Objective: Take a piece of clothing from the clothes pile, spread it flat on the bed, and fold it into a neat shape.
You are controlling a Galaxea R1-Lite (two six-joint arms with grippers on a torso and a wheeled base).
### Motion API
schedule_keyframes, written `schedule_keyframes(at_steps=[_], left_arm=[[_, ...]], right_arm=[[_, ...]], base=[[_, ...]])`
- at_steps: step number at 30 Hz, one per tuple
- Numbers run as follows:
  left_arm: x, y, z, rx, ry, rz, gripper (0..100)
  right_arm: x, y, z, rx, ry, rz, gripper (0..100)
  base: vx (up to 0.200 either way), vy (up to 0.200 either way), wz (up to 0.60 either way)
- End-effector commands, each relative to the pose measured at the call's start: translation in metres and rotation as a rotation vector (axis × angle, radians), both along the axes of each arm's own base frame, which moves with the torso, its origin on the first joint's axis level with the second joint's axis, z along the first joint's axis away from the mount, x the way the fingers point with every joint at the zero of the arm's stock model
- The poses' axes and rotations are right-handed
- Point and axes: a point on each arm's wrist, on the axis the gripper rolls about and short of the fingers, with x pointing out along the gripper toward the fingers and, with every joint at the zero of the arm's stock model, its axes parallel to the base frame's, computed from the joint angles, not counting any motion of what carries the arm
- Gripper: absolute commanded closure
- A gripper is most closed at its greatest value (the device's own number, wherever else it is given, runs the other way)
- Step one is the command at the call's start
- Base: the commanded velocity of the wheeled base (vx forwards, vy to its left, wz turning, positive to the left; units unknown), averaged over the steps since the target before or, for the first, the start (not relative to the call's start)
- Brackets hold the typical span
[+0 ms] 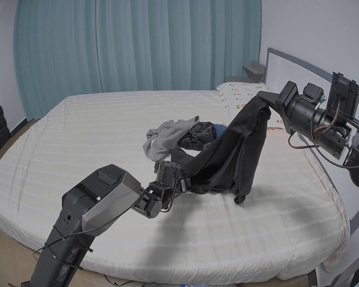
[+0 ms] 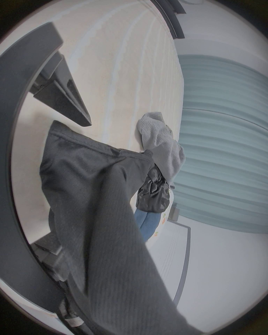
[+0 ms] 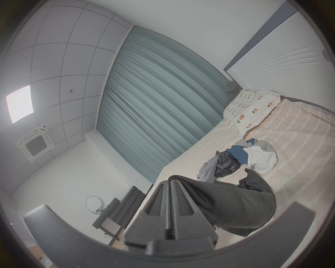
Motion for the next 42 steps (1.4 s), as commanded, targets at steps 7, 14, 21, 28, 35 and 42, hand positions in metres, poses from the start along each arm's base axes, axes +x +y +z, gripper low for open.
schedule_keyframes(at_steps=[7, 14, 21, 28, 35, 42], left_arm=[[0.012, -0.002, -0.02, 0.015, 0.037, 0.028, 100], [0.002, 0.023, 0.015, -0.011, 0.057, 0.077, 100], [-0.03, 0.054, 0.107, -0.101, 0.048, 0.119, 100], [-0.086, 0.076, 0.208, -0.296, 0.112, 0.095, 100], [-0.124, 0.106, 0.282, -0.427, 0.005, 0.065, 100], [-0.139, 0.109, 0.244, -0.417, 0.186, -0.067, 100]], right_arm=[[0.016, -0.003, -0.016, -0.022, 0.049, -0.031, 100], [0.032, -0.014, -0.038, -0.005, 0.138, -0.034, 100], [0.061, -0.018, -0.082, -0.032, 0.269, -0.072, 100], [0.071, -0.021, -0.077, -0.013, 0.183, -0.107, 100], [0.061, -0.053, -0.01, 0.07, -0.057, -0.181, 100], [0.063, -0.033, -0.081, 0.003, 0.161, -0.112, 100]], base=[[0.0, 0.0, 0.0], [0.0, 0.0, 0.0], [0.0, 0.0, 0.0], [0.0, 0.0, 0.0], [0.0, 0.0, 0.0], [0.0, 0.0, 0.0]])
